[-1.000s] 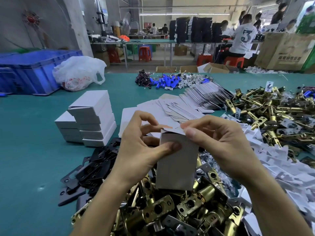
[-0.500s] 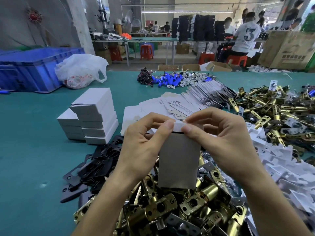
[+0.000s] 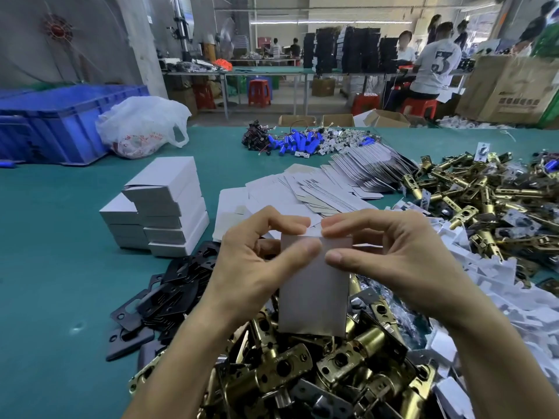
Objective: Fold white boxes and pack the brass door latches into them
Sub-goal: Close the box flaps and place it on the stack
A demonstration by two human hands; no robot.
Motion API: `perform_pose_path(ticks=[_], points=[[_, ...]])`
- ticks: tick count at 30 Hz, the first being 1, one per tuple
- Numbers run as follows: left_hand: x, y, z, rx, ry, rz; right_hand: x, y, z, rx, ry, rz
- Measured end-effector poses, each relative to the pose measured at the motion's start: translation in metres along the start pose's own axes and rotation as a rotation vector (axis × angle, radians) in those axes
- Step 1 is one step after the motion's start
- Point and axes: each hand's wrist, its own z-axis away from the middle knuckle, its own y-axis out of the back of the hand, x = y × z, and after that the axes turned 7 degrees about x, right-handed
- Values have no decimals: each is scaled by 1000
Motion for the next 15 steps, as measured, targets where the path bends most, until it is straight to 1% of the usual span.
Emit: perform_pose_path(ticks=[6,8,10,15], points=[[-8,5,-1,-48,-6,-10,0,0,-1,-45,-74,-12],[-7,4,-1,-101,-5,-43,1,-1,0,-80,-100,-6],[-7,2,-1,-136,-19,-84,1,-1,0,-68,-119,11],[-6,-1,-1,-51,-87,-143,1,-4,-1,-52,-110,-52]])
